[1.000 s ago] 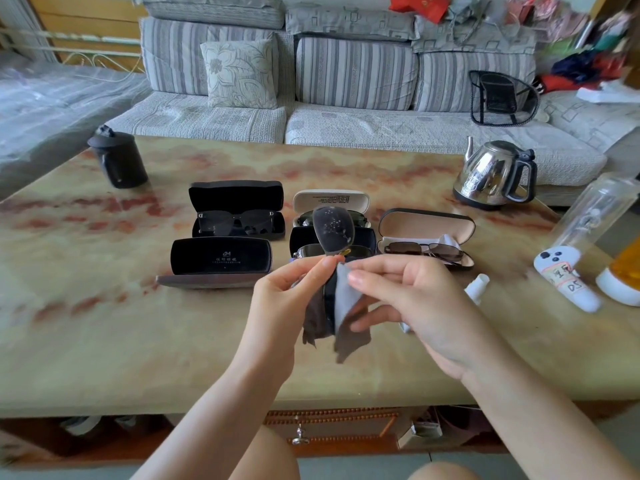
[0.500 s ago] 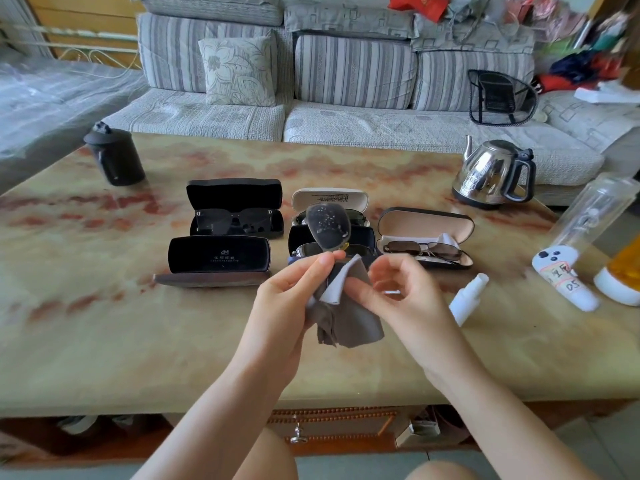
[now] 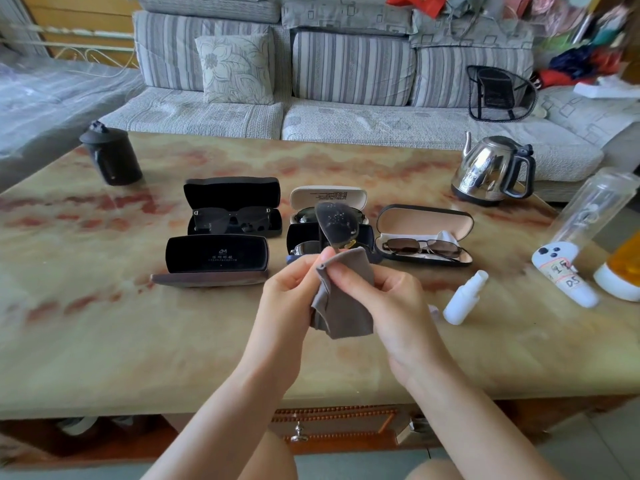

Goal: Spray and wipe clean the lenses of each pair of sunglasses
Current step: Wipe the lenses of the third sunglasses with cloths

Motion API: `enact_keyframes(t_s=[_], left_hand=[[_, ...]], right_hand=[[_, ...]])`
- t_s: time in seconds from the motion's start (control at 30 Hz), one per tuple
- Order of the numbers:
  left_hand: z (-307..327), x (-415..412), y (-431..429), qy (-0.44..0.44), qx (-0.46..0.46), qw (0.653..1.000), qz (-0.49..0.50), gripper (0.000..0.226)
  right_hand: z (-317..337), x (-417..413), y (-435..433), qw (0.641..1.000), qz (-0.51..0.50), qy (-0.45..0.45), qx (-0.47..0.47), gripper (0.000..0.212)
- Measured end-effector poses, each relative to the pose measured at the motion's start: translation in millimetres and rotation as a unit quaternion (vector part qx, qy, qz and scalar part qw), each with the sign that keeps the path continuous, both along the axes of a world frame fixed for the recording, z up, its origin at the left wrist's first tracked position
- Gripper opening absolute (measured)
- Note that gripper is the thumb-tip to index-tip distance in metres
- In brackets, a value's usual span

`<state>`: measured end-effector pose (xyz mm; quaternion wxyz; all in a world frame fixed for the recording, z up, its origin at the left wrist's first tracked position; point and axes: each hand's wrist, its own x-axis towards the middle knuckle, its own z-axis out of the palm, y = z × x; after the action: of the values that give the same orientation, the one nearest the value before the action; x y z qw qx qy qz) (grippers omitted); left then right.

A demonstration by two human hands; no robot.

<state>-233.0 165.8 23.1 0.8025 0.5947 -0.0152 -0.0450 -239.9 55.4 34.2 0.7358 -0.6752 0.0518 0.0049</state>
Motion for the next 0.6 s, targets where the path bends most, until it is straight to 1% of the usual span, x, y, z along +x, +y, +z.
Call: enact_keyframes(t_s=[0.13,0.23,0.3,0.4,0.47,0.53,0.6], left_hand=[[0,3,-1,-0.017,0.006,1.000,0.002,0.031],[0,5,-2,-0.026,0.026,0.999,0.009,0.035],[-1,8,-4,-0.026,0.023,0.999,0.012,0.037],[-1,8,-8,-0.021,0.008,1.000,0.010,0.040],[-1,6,-11,-0.026,0.005,1.000,0.011,0.040],[-2,3,-13,-0.040,0.001,0.999,0.015,0.038],[-2,0,-14,-0.073,0.006,0.997,0.015,0.035]], right_hand=[[0,5,2,0.998,-0.040,0.002,0.040,0.028],[-1,9,-1,0.998,-0.014,0.005,0.058,0.025],[-2,9,-4,0.997,0.009,0.011,0.071,0.025],[-7,12,-7,0.998,0.015,0.000,0.066,0.026],[-9,13,-7,0.998,0.005,-0.007,0.061,0.032],[-8,12,-7,0.998,-0.007,-0.009,0.060,0.036],[-7,11,-6,0.999,-0.018,-0.025,0.045,0.032]])
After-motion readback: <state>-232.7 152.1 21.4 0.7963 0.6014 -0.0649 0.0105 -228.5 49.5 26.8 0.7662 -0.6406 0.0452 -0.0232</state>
